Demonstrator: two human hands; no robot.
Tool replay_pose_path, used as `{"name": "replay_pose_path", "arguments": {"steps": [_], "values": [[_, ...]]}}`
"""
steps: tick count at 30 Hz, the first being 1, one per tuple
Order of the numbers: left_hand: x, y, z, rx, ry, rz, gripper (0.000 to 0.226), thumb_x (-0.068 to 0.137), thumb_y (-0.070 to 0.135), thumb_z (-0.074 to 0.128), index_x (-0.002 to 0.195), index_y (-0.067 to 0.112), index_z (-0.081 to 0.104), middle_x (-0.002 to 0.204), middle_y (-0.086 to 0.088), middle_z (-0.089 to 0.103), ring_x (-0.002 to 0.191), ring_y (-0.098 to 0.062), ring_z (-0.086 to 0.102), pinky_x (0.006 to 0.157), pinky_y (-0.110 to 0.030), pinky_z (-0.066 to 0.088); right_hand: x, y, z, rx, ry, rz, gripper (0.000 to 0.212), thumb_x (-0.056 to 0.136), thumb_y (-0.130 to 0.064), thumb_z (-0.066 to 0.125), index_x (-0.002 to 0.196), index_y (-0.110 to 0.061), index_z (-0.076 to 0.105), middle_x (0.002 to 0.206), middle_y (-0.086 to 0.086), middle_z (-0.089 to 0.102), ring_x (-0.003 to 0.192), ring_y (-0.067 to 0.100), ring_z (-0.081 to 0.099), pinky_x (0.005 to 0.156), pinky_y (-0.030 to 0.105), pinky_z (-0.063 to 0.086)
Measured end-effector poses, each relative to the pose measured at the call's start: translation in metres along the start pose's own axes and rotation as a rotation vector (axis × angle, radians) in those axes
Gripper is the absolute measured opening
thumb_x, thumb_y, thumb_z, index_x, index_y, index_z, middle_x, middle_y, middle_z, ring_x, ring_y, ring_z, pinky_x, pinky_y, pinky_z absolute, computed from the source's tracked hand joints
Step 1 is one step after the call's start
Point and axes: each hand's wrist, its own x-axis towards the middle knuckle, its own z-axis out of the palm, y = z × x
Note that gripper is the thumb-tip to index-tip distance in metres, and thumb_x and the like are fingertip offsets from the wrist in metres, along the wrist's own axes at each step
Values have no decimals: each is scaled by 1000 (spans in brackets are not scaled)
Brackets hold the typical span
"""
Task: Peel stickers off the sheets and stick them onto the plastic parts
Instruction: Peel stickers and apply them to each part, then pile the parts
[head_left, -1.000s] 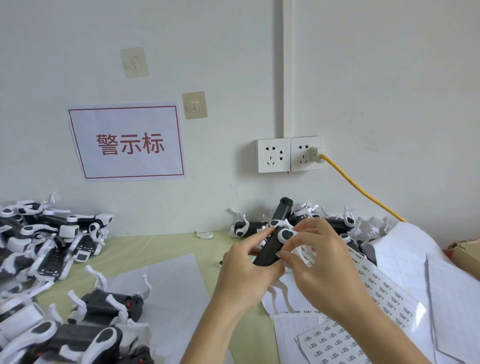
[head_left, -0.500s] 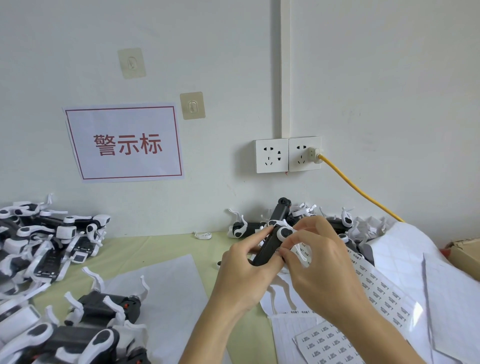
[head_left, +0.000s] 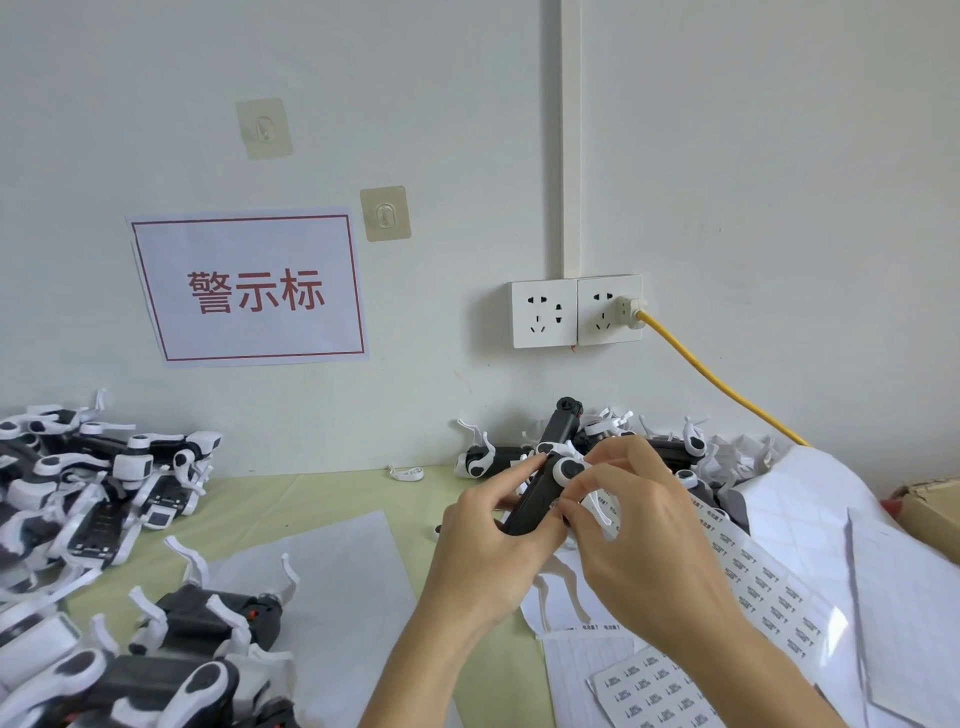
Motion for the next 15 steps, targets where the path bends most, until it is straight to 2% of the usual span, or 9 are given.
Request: {"name": "replay_pose_path", "arguments": {"steps": [3,9,12,15], "values": [[0,0,0,4,0,3,44,73,44,65,113,62,63,86,11,72,79,-16,69,74,-30,58,0,0,1,0,9,-1,10,90,-22,69,82,-28,68,108,-23,47,106,-13,41,72,17,41],[-1,3,0,6,8,3,39,74,44,64,98,73,60,86,15,71,79,-15,69,73,-26,57,0,0,1,4,12,-5,9,90,-21,69,83,-26,69,108,-22,48,107,-13,41,72,9,39],[-1,1,0,4,17,-1,40,74,45,63,104,71,61,86,17,70,78,-11,69,69,-22,56,0,0,1,-1,14,1,9,90,-20,69,84,-26,70,109,-21,48,108,-13,41,71,9,38],[0,-1,0,13,19,9,44,75,43,63,118,56,65,90,14,72,84,-8,68,75,-24,58,0,0,2,-2,17,6,9,90,-20,70,84,-26,70,109,-21,49,108,-13,41,72,9,40]]}}
